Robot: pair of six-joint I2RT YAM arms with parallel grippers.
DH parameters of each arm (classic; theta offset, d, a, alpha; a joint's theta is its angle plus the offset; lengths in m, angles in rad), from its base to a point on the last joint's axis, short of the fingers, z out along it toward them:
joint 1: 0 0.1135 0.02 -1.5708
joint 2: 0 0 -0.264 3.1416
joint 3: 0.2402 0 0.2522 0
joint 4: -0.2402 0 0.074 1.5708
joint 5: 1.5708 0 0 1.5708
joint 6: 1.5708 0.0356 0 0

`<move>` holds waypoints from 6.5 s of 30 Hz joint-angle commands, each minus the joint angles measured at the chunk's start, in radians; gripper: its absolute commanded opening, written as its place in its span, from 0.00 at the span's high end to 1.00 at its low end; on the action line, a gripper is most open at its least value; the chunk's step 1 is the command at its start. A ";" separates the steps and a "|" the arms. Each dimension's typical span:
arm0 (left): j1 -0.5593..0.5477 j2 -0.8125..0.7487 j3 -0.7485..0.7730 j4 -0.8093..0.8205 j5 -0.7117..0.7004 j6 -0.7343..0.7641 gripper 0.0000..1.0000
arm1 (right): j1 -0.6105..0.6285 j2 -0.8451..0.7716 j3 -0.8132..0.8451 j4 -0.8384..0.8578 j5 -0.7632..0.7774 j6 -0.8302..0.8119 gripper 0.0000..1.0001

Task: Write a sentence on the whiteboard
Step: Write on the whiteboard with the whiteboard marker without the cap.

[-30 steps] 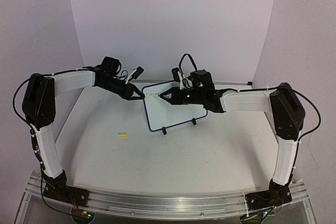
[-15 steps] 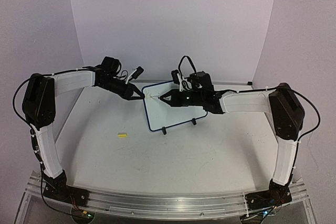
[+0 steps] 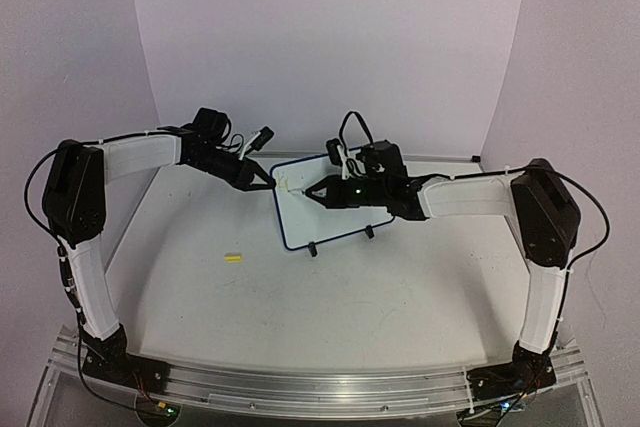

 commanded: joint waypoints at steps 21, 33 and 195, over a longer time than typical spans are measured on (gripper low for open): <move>-0.031 -0.021 0.017 -0.051 -0.025 0.032 1.00 | -0.006 -0.045 0.027 0.102 0.075 0.014 1.00; -0.033 -0.019 0.016 -0.052 -0.027 0.032 1.00 | -0.006 -0.050 0.015 0.121 0.106 0.021 1.00; -0.037 -0.001 0.018 -0.054 -0.027 0.035 1.00 | -0.072 -0.083 -0.043 0.116 0.088 0.022 1.00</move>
